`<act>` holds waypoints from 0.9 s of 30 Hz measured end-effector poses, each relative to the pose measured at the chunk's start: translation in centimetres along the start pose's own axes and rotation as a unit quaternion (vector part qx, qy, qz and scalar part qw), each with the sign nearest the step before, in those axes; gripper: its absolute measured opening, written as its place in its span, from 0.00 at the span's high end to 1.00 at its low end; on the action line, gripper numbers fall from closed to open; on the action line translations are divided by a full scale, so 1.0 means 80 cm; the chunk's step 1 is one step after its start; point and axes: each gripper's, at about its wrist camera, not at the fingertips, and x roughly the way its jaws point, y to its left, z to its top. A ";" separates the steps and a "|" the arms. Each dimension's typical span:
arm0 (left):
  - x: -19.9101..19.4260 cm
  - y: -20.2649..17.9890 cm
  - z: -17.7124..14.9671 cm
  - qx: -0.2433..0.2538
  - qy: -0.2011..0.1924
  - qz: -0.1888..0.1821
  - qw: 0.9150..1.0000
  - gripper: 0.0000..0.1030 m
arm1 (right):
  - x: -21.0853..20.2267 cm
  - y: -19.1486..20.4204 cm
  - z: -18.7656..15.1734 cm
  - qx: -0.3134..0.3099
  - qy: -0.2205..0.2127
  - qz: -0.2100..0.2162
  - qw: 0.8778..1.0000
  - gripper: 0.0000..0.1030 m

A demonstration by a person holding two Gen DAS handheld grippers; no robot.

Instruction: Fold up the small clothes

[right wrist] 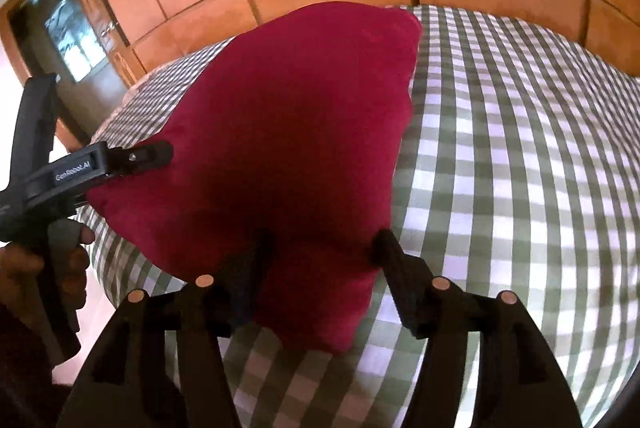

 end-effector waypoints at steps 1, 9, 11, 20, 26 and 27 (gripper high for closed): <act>-0.008 -0.004 0.001 0.010 -0.009 0.010 1.000 0.11 | 0.000 0.002 0.001 0.000 -0.001 0.000 1.000 0.42; -0.056 -0.049 0.002 0.089 -0.069 0.048 0.993 0.11 | -0.021 -0.010 0.000 0.027 0.006 0.023 0.999 0.38; -0.060 -0.061 0.002 0.105 -0.078 0.050 0.990 0.09 | -0.040 -0.009 0.005 0.021 -0.006 0.018 1.000 0.33; -0.048 -0.081 -0.002 0.134 -0.072 0.047 0.987 0.08 | -0.052 -0.021 -0.008 0.012 0.007 0.009 1.000 0.28; -0.002 -0.062 -0.012 0.114 -0.014 0.067 0.991 0.07 | -0.039 -0.035 -0.017 0.007 0.054 0.044 0.998 0.23; 0.001 -0.052 -0.012 0.099 -0.008 0.056 0.993 0.06 | -0.043 -0.039 -0.013 0.010 0.060 0.062 0.996 0.22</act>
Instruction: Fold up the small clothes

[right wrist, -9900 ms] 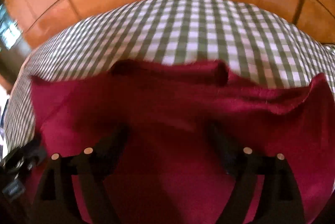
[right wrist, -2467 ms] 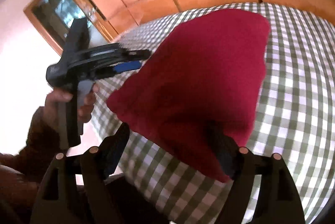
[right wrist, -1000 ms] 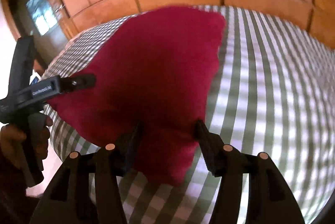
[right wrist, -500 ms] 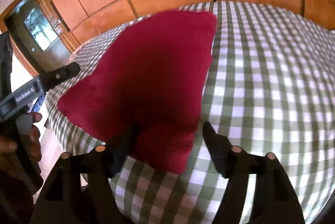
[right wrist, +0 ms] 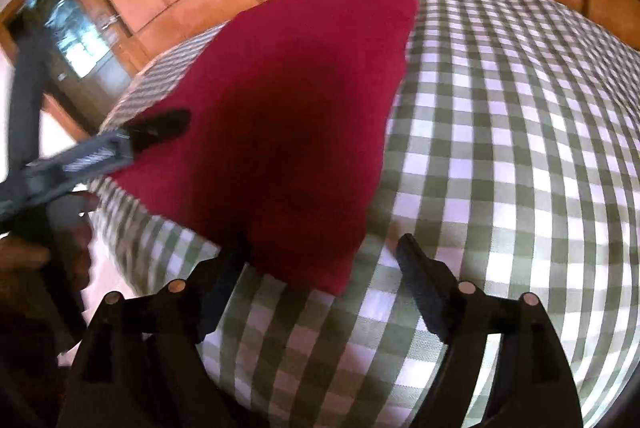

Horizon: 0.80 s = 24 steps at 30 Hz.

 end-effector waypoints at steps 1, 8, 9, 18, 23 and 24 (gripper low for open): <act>0.001 0.008 -0.001 -0.016 0.002 -0.009 1.000 0.04 | -0.009 -0.008 0.006 0.010 0.000 0.019 1.000 0.19; 0.019 0.046 -0.003 -0.068 0.031 -0.084 0.994 0.03 | -0.032 -0.083 0.058 0.114 -0.034 0.080 0.990 0.09; 0.021 0.047 -0.003 -0.073 0.035 -0.093 0.992 0.03 | -0.027 -0.089 0.065 0.118 -0.033 0.082 0.989 0.09; 0.037 0.070 -0.002 -0.095 0.055 -0.195 0.975 0.18 | 0.050 -0.100 0.129 0.144 -0.003 0.125 0.982 0.09; 0.047 0.078 -0.005 -0.123 0.061 -0.255 0.957 0.30 | 0.081 -0.081 0.143 0.136 0.015 0.142 0.980 0.19; 0.049 0.081 -0.007 -0.133 0.062 -0.266 0.953 0.30 | 0.080 -0.076 0.143 0.130 0.014 0.131 0.983 0.23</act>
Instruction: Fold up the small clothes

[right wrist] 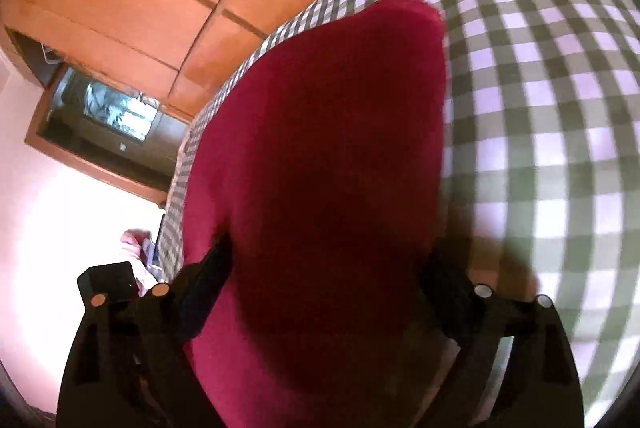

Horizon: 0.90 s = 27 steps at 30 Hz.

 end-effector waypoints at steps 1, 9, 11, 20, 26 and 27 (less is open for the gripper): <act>0.000 0.003 -0.002 -0.007 -0.003 -0.008 1.000 0.30 | -0.002 0.003 -0.002 -0.004 -0.003 -0.005 1.000 0.32; 0.014 -0.046 -0.005 0.006 0.009 -0.058 0.998 0.33 | -0.097 0.047 -0.038 -0.063 -0.093 -0.047 0.993 0.58; 0.040 -0.076 -0.004 0.010 0.022 -0.079 0.997 0.33 | -0.135 0.034 -0.042 -0.048 -0.123 -0.057 0.990 0.58; 0.178 -0.266 -0.010 0.148 0.116 -0.107 0.976 0.33 | -0.304 -0.083 -0.093 0.054 -0.229 -0.158 0.959 0.58; 0.244 -0.363 -0.031 0.248 0.142 -0.064 0.956 0.33 | -0.352 -0.158 -0.121 0.120 -0.250 -0.200 0.940 0.56; 0.253 -0.374 -0.036 0.260 0.141 -0.050 0.954 0.33 | -0.354 -0.169 -0.127 0.128 -0.248 -0.204 0.938 0.54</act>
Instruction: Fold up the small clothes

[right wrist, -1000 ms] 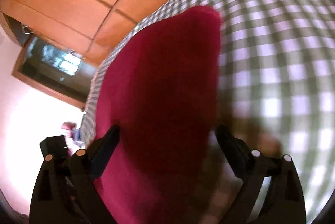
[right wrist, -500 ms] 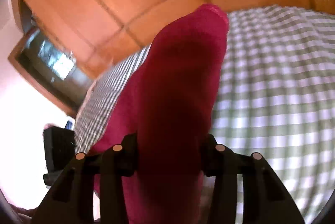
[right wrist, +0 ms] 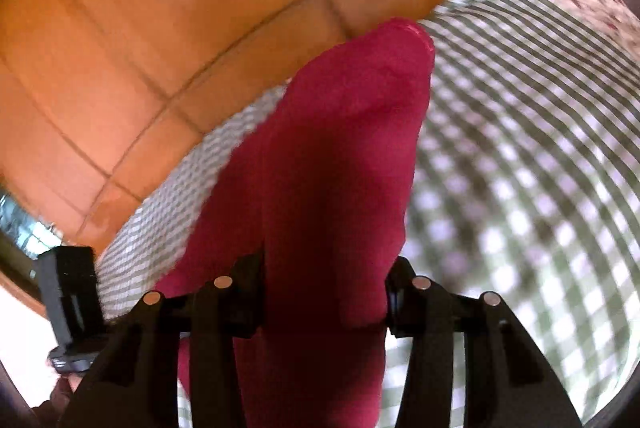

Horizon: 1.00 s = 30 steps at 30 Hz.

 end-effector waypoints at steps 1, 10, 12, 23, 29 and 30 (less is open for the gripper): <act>0.006 -0.007 0.002 0.009 -0.001 0.014 1.000 0.33 | -0.001 -0.008 -0.004 0.004 0.002 -0.004 1.000 0.47; -0.005 -0.004 -0.006 0.032 -0.031 0.055 0.998 0.31 | -0.072 -0.004 -0.013 -0.029 -0.079 -0.070 0.994 0.33; -0.010 0.001 -0.008 0.033 -0.036 0.062 0.997 0.31 | -0.081 0.018 -0.016 -0.051 -0.093 -0.076 0.992 0.38; -0.018 0.034 -0.045 -0.014 -0.036 0.091 0.995 0.30 | 0.039 0.077 -0.018 -0.121 0.005 -0.086 0.989 0.45; -0.023 0.037 -0.055 -0.021 -0.045 0.095 0.994 0.27 | 0.049 0.087 -0.024 -0.151 0.002 -0.100 0.983 0.43; -0.025 0.036 -0.055 -0.022 -0.047 0.099 0.994 0.25 | 0.047 0.088 -0.026 -0.155 0.000 -0.104 0.982 0.43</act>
